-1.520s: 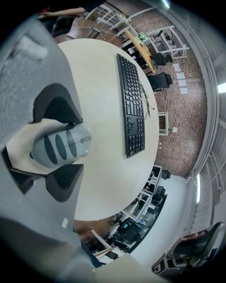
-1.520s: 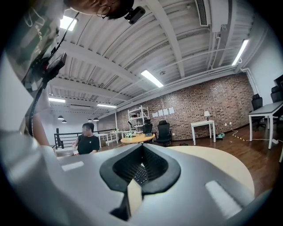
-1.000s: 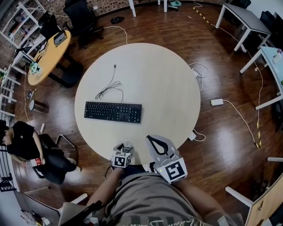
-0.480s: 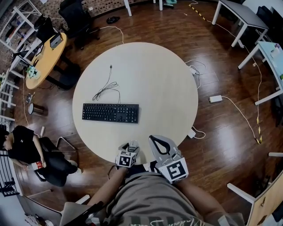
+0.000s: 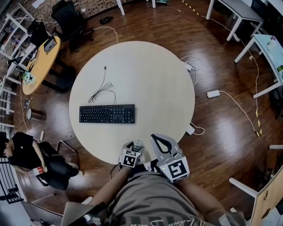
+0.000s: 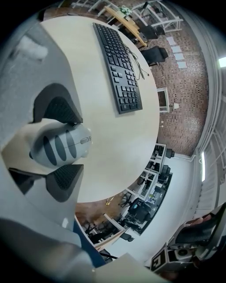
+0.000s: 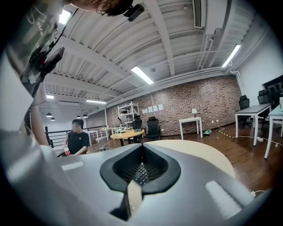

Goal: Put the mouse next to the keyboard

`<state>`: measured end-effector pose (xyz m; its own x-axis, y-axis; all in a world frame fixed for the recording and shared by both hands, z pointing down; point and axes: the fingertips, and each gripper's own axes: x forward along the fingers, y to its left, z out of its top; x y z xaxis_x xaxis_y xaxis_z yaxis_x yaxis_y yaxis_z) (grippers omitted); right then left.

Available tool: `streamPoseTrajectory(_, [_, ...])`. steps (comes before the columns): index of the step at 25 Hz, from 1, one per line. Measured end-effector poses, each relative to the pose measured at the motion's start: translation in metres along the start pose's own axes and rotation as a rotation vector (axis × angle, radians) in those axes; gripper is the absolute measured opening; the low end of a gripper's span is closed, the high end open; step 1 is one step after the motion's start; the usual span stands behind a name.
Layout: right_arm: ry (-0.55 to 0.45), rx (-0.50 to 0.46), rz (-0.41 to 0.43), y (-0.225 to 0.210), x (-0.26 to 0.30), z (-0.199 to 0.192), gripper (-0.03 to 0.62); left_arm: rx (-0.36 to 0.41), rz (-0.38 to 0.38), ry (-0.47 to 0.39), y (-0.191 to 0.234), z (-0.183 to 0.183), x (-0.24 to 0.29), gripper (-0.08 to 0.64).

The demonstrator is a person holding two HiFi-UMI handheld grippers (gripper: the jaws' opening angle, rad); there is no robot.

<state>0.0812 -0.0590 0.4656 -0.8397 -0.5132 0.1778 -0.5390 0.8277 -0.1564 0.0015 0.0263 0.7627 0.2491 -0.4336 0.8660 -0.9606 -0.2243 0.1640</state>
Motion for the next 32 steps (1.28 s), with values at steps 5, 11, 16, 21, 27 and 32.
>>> streamPoseTrajectory(5, [0.014,0.005,-0.022,-0.006,-0.004,-0.006,0.005,0.035,-0.024,0.007,-0.011,0.009,0.006,0.305])
streamPoseTrajectory(11, [0.028,0.014,-0.049,-0.012,-0.015,-0.013,0.005,0.063,-0.040,0.007,-0.024,0.021,0.012,0.307])
streamPoseTrajectory(16, [0.030,0.003,-0.066,-0.019,-0.018,-0.011,0.005,0.076,-0.048,0.009,-0.031,0.030,0.019,0.307])
streamPoseTrajectory(21, [0.032,0.019,-0.081,-0.022,-0.023,-0.014,0.005,0.094,-0.071,0.021,-0.041,0.038,0.025,0.308])
streamPoseTrajectory(27, [0.033,0.025,-0.088,-0.026,-0.023,-0.016,0.005,0.103,-0.090,0.035,-0.046,0.049,0.033,0.310])
streamPoseTrajectory(32, [0.042,0.021,-0.093,-0.031,-0.027,-0.020,0.005,0.117,-0.093,0.046,-0.051,0.058,0.039,0.313])
